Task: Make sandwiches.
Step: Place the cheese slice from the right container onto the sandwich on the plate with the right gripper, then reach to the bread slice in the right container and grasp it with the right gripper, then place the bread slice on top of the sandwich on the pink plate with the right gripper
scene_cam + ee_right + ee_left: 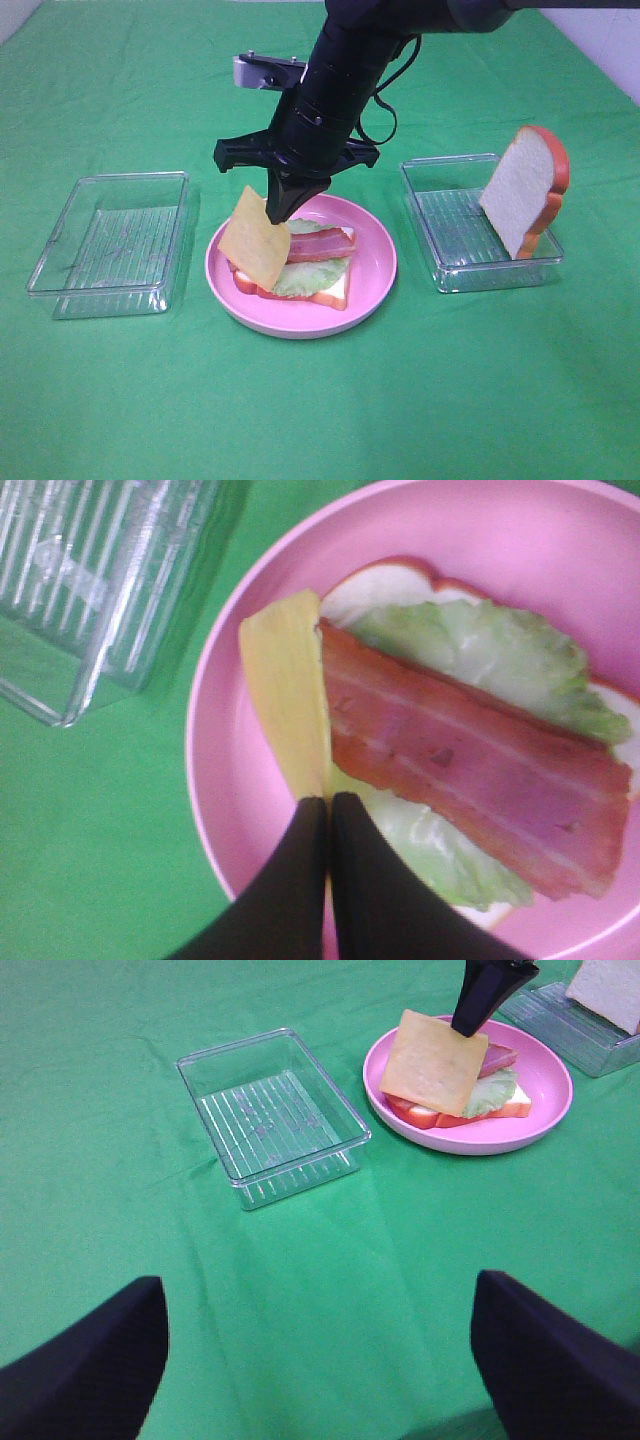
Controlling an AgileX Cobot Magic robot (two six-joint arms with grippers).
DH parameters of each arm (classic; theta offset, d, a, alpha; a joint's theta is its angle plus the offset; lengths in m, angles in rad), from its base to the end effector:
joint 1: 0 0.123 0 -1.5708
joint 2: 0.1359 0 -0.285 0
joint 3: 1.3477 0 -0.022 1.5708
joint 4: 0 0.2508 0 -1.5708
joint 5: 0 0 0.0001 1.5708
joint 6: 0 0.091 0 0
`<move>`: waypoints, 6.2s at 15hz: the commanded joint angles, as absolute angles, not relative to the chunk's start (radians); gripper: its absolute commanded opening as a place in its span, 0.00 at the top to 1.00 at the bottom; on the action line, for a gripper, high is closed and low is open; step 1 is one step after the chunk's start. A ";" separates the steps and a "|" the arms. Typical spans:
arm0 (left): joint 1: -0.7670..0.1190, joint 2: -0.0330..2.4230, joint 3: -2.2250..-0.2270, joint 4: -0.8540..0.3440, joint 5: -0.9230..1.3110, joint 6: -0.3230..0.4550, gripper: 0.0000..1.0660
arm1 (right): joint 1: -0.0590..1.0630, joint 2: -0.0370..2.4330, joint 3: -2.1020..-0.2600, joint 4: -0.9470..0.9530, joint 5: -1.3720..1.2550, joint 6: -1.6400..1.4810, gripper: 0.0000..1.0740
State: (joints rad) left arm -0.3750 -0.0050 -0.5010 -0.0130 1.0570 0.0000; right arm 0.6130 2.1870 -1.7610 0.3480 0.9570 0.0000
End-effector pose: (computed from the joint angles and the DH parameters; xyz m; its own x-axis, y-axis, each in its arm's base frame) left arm -0.0056 0.0011 0.2778 -0.4186 0.1579 -0.8943 0.3730 0.9278 -0.0108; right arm 0.3654 0.2881 0.1851 -0.8908 -0.3865 -0.2390 -0.4481 0.8341 0.3216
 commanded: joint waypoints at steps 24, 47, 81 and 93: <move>-0.379 -0.013 -0.499 -0.015 1.045 0.000 0.26 | 0.480 1.973 -1.765 -0.051 1.108 0.216 0.36; -0.379 -0.013 -0.499 -0.015 1.045 0.000 0.26 | 0.153 2.108 -1.736 0.000 1.182 0.060 0.55; -0.379 -0.013 -0.499 -0.015 1.045 0.000 0.26 | 0.379 2.016 -1.031 1.734 0.684 -0.831 1.00; -0.379 -0.013 -0.499 -0.015 1.045 0.000 0.26 | 0.377 2.038 -1.031 1.601 0.594 -0.828 0.32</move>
State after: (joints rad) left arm -0.3750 -0.0050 -0.5010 -0.0130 1.0570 0.0000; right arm 0.3780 2.0530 -1.0320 1.6200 0.5930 -0.8160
